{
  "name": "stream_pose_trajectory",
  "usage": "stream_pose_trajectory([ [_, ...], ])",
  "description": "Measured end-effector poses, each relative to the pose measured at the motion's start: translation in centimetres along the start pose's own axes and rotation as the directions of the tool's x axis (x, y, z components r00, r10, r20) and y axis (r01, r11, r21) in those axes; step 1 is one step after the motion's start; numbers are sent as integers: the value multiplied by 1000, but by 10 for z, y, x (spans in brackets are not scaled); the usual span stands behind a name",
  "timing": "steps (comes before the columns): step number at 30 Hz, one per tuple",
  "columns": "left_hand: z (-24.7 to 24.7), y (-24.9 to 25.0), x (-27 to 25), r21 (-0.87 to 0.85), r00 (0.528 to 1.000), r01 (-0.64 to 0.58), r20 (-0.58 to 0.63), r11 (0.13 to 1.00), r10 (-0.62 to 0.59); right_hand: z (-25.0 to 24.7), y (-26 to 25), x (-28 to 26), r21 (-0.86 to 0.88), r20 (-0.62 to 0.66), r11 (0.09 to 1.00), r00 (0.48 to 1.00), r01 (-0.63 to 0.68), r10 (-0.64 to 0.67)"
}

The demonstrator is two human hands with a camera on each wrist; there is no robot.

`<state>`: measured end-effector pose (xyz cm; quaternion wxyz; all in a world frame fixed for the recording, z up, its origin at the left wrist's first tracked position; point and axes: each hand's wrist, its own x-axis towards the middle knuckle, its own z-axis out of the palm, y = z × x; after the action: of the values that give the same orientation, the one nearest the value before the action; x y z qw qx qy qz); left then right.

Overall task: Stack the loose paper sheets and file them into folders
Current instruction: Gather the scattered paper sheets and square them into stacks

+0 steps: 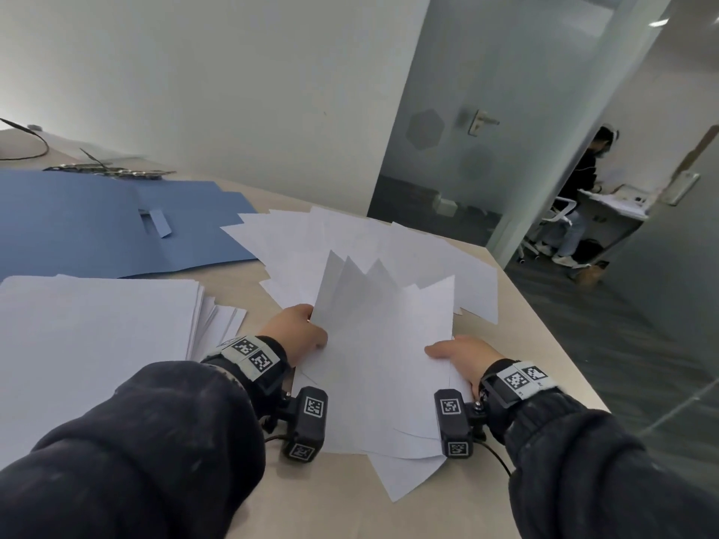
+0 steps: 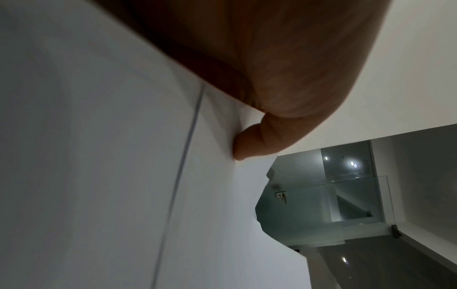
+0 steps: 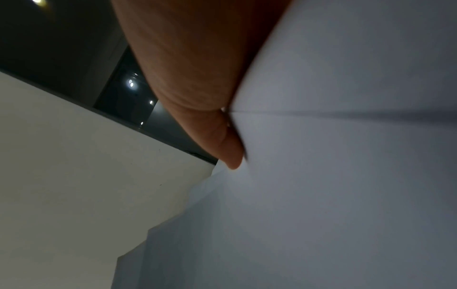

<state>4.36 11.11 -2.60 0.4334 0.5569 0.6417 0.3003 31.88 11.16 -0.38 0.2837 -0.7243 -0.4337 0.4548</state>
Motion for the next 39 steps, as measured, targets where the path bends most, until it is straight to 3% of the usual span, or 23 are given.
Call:
stream_pose_trajectory([
  [5,2,-6,3,-101,1000,-22,-3,995,21,-11,4,3,1,-10,1000,1000,19,-19],
  [10,7,-8,6,-392,999,33,22,919,-27,-35,20,-3,187,-114,981,993,49,-28],
  [14,8,-7,3,-435,1000,29,4,900,-30,-50,34,-5,277,-199,958,980,68,-12],
  [18,8,-6,-1,-448,998,24,-40,894,-47,-71,48,2,279,-365,956,931,94,15],
  [21,6,-2,-2,-453,995,17,-81,892,-59,-108,86,51,204,-418,975,908,88,6],
  [23,4,-1,-2,-389,986,-10,-159,921,-57,-124,104,73,170,-409,983,912,68,8],
  [25,1,-1,-1,-268,969,-53,-248,962,-15,-117,96,58,130,-387,991,922,44,10],
  [28,-5,4,3,-24,959,-114,-265,993,104,-110,93,51,127,-327,991,945,44,-1],
  [31,-8,9,12,297,987,-103,-91,949,135,-97,80,38,133,-292,989,956,67,-25],
  [34,2,13,9,610,991,-101,134,786,24,-88,74,30,167,-279,982,959,94,-44],
  [36,10,16,2,698,980,-138,197,703,-4,-86,71,26,168,-262,980,963,108,-61],
  [39,18,20,-7,715,968,-169,252,679,-24,-84,65,19,135,-246,983,965,122,-86],
])
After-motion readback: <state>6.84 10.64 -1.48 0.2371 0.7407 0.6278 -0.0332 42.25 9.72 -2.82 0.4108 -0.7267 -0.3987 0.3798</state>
